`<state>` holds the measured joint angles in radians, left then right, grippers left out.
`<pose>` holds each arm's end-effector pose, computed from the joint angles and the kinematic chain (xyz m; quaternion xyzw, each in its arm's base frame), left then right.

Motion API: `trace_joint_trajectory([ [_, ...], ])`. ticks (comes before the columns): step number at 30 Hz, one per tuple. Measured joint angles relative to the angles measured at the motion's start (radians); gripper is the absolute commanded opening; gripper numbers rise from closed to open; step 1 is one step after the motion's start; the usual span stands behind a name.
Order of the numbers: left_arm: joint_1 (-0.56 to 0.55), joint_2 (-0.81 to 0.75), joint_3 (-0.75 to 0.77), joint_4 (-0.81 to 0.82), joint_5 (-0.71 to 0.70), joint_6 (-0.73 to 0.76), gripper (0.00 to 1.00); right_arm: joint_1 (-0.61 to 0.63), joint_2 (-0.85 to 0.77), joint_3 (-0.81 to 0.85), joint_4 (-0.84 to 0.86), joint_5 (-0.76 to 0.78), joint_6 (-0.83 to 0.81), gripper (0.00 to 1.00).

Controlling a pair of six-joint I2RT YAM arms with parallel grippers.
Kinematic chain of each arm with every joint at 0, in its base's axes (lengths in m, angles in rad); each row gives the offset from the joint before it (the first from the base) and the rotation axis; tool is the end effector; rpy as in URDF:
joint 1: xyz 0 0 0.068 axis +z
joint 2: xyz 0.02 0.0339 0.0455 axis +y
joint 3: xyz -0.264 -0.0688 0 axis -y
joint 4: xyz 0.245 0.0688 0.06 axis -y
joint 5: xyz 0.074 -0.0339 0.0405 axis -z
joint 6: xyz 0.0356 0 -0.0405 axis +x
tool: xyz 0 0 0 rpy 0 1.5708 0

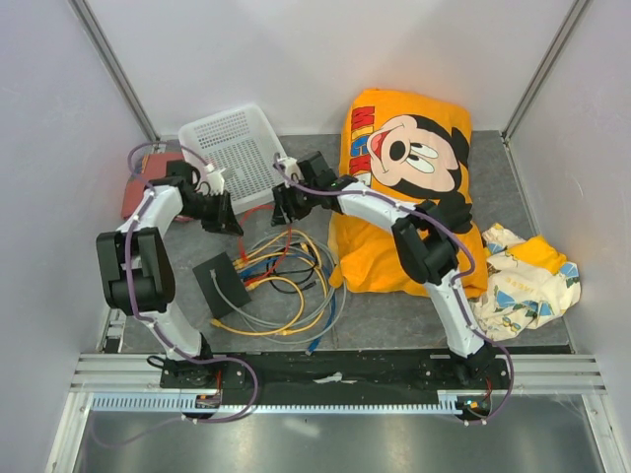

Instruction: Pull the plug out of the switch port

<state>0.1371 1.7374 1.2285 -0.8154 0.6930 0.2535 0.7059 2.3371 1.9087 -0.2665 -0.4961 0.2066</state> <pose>0.3317 0.0228 0.2085 0.0960 0.9294 -0.3082 0.1788 0.3937 0.3579 0.1891 -0.3178 0.8250 0.3807 0.2711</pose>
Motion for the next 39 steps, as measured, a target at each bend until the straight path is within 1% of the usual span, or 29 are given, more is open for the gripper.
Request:
trace_joint_trajectory([
  [1, -0.021, 0.005, 0.021, 0.001, 0.003, 0.000, 0.11, -0.017, -0.016, -0.023, -0.005, -0.002, 0.004, 0.58],
  [4, -0.096, 0.041, 0.098, 0.007, 0.016, -0.003, 0.08, -0.081, -0.093, -0.090, -0.026, -0.005, 0.008, 0.59],
  [10, -0.270, 0.188, 0.307, 0.000, 0.014, -0.011, 0.07, -0.195, -0.341, -0.205, -0.023, 0.010, -0.008, 0.67],
  [13, -0.341, 0.284, 0.422, -0.004, 0.008, -0.013, 0.10, -0.206, -0.461, -0.262, 0.010, 0.009, -0.022, 0.68],
  [15, -0.380, 0.341, 0.489, -0.014, -0.003, -0.013, 0.11, -0.196, -0.513, -0.291, 0.029, -0.001, -0.027, 0.68],
  [17, -0.412, 0.389, 0.544, -0.023, -0.014, -0.013, 0.11, -0.183, -0.537, -0.315, 0.046, -0.006, -0.028, 0.68],
  [22, -0.464, 0.489, 0.682, -0.042, -0.026, -0.013, 0.08, -0.173, -0.535, -0.370, 0.037, -0.006, -0.027, 0.68],
  [29, -0.512, 0.509, 0.818, -0.043, -0.006, -0.016, 0.09, -0.178, -0.536, -0.380, 0.029, -0.005, -0.028, 0.69],
  [34, -0.544, 0.521, 0.842, -0.027, -0.006, -0.028, 0.08, -0.180, -0.563, -0.397, 0.022, -0.048, -0.042, 0.71],
  [39, -0.563, 0.569, 0.843, -0.010, -0.010, -0.055, 0.10, -0.180, -0.659, -0.446, 0.003, -0.102, -0.076, 0.71],
])
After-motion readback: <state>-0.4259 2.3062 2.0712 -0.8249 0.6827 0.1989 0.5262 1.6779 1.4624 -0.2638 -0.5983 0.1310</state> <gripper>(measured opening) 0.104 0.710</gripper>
